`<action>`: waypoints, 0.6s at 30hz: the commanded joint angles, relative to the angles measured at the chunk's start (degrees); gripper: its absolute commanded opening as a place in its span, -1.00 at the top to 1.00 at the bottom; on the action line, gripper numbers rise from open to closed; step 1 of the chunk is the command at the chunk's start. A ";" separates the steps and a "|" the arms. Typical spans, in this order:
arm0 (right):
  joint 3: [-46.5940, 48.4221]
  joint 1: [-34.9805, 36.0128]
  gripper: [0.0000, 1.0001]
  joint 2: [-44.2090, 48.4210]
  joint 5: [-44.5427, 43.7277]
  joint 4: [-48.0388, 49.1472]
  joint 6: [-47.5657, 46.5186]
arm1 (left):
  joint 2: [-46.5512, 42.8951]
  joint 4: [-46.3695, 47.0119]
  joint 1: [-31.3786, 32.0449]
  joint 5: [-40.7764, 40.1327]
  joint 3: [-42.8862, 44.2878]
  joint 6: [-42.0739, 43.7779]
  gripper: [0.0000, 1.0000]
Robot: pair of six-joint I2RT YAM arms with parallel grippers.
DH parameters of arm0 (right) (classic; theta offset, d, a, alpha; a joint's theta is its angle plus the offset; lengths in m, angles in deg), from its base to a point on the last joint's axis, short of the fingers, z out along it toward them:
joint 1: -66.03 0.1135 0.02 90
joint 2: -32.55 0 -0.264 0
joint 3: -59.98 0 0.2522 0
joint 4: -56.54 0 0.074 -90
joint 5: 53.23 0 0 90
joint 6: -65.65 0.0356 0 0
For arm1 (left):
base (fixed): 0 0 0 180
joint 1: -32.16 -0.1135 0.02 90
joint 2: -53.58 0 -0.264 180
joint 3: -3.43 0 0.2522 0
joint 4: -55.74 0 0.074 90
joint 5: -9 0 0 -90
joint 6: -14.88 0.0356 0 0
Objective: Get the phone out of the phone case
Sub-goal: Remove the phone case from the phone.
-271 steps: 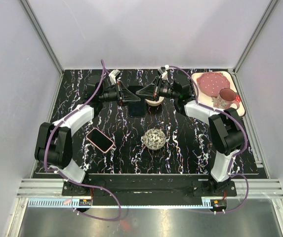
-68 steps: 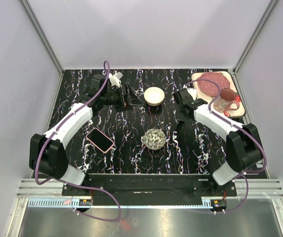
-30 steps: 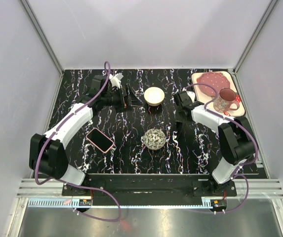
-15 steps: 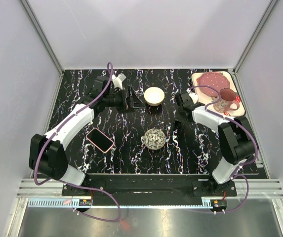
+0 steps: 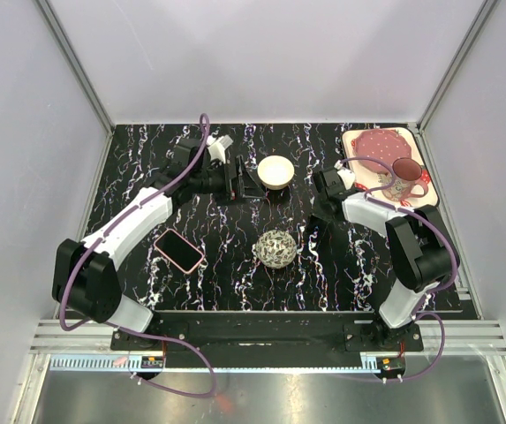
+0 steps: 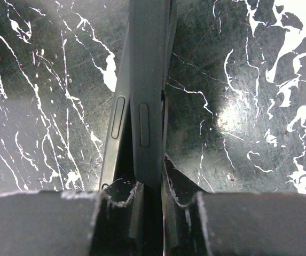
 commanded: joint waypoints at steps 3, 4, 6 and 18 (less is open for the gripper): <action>-6.13 -0.39 0.65 -11.86 7.20 6.70 2.51 | 1.03 3.38 1.54 0.22 -0.07 -0.10 -0.88; -6.13 -0.39 0.66 -12.12 7.29 6.70 2.25 | 1.38 3.56 2.07 0.22 0.02 -0.10 -0.87; -6.48 -0.39 0.65 -12.38 7.99 7.13 1.89 | 1.91 3.48 3.03 -0.65 0.37 0.25 -0.87; -7.71 -0.39 1.00 -13.80 12.56 8.81 1.45 | 2.96 4.00 6.46 -5.65 0.63 3.23 -0.87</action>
